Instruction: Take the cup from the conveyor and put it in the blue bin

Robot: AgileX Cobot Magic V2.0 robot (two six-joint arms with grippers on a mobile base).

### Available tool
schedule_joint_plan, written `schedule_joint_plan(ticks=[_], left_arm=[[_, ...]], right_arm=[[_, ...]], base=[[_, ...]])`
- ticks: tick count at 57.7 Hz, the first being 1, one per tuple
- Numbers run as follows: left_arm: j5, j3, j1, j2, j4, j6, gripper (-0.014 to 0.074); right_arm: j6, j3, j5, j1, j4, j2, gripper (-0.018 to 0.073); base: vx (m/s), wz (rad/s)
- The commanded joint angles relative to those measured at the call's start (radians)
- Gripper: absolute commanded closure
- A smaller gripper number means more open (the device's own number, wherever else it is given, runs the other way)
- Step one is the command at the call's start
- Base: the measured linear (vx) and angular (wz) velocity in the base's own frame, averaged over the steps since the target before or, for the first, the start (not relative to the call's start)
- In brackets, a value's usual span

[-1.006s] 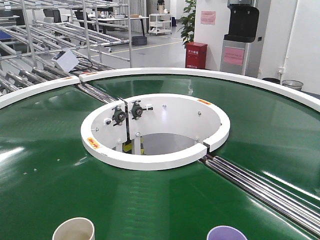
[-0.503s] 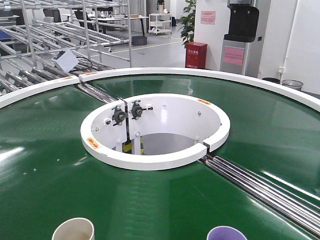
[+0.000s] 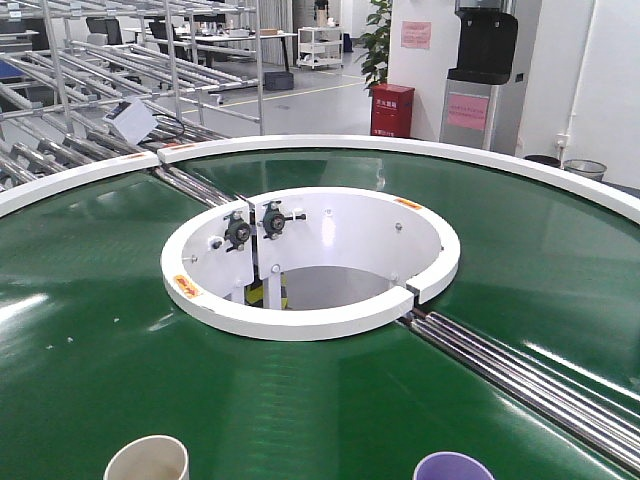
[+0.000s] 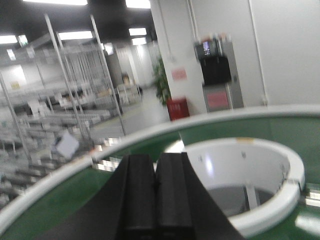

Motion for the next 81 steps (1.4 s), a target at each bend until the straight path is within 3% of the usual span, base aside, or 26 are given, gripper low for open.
schedule_joint_plan(ticks=[1,10,18,33,40,46,51,64,69,81], left_arm=[[-0.086,-0.035,0.000,0.058,-0.007,0.002,0.0598],[-0.084,-0.035,0.000,0.093,-0.007,-0.003,0.0576],[-0.079,-0.035,0.000,0.093,-0.007,-0.003,0.0470],[-0.083,-0.035,0.000,0.093,-0.007,-0.003,0.0100],[-0.083,-0.034,0.000,0.093,-0.007,-0.003,0.0014],[-0.064,-0.027,0.000,0.093,-0.008,-0.036,0.0011],[0.058,-0.054,0.000,0.095,-0.008,-0.118,0.0013],[0.559,-0.275,0.000,0.281,-0.005,-0.168,0.0013],[0.724,-0.347,0.000,0.407,-0.006,-0.190,0.0013],[0.810,-0.347,0.000,0.609,-0.018,-0.200,0.0013]], right_arm=[[-0.016,-0.035,-0.101,-0.003,-0.003,0.062,0.0568],[-0.013,-0.035,-0.106,-0.003,0.000,0.112,0.0550],[-0.011,-0.035,-0.113,-0.003,0.003,0.110,0.0448],[-0.011,-0.035,-0.100,-0.003,0.004,0.108,0.0003],[-0.012,-0.035,-0.097,-0.003,0.003,0.108,-0.0099],[0.000,-0.035,-0.081,-0.003,0.015,0.108,-0.0096],[0.044,-0.049,0.002,-0.003,0.064,0.110,-0.0069],[0.166,-0.345,0.623,-0.003,0.105,0.304,0.0023],[0.178,-0.446,0.801,-0.003,0.107,0.404,0.0032],[0.143,-0.485,0.974,0.012,0.143,0.621,0.0032]], base=[[0.00,0.00],[0.00,0.00],[0.00,0.00],[0.00,0.00],[0.00,0.00],[0.00,0.00],[0.00,0.00],[0.00,0.00],[0.00,0.00],[0.00,0.00]])
